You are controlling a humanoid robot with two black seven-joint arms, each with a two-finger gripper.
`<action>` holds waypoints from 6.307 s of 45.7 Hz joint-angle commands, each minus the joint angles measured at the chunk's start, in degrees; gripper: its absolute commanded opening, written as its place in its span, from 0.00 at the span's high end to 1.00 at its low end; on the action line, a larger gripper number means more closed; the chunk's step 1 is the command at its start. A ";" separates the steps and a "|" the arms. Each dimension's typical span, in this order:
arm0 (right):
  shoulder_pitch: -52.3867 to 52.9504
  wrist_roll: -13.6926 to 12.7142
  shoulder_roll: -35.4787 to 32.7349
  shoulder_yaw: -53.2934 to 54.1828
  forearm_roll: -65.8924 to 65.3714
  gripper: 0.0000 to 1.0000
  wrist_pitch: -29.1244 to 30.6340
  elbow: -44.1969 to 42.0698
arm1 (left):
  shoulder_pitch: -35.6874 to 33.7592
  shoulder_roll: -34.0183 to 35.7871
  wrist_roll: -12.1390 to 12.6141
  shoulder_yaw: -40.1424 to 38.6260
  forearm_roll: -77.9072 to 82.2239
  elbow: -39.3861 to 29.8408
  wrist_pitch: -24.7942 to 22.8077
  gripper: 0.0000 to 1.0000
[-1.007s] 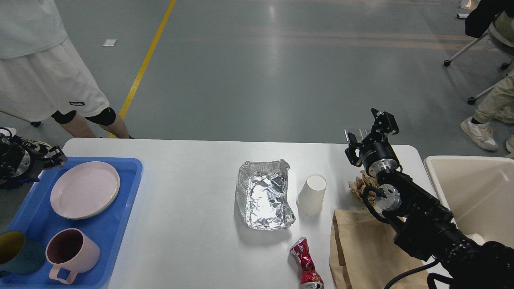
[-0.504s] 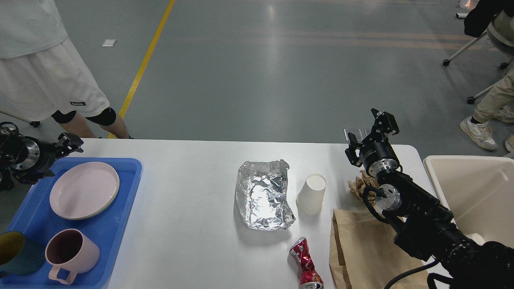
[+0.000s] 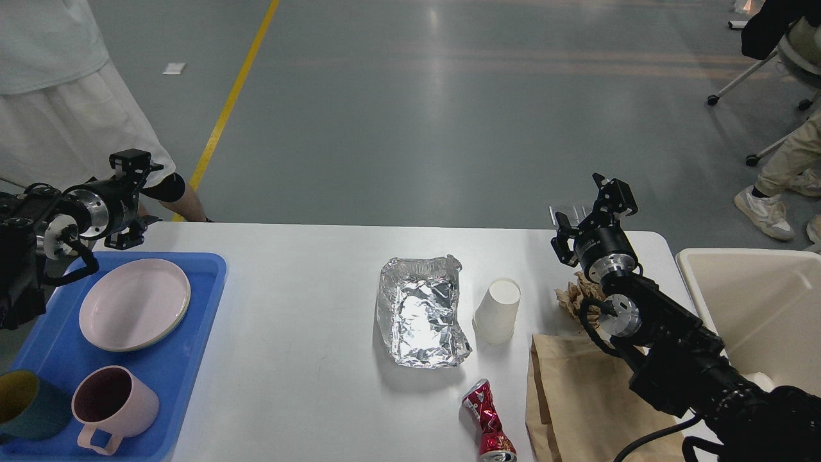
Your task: Tidy desktop
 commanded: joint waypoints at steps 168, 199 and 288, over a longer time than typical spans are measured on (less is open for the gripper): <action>0.78 -0.35 -0.09 0.02 0.00 0.00 -0.26 0.52 | 15.13 -8.20 -44.40 -37.72 -0.21 -0.64 -2.16 0.03; 5.62 -0.44 -8.00 0.28 0.09 0.00 0.00 0.70 | 15.22 -8.20 -45.99 -37.72 -0.21 -0.64 -2.16 0.03; 43.75 -26.28 -10.90 -103.67 0.09 0.00 19.41 10.80 | 15.22 -8.29 -45.99 -37.72 -0.21 -0.64 -2.16 0.03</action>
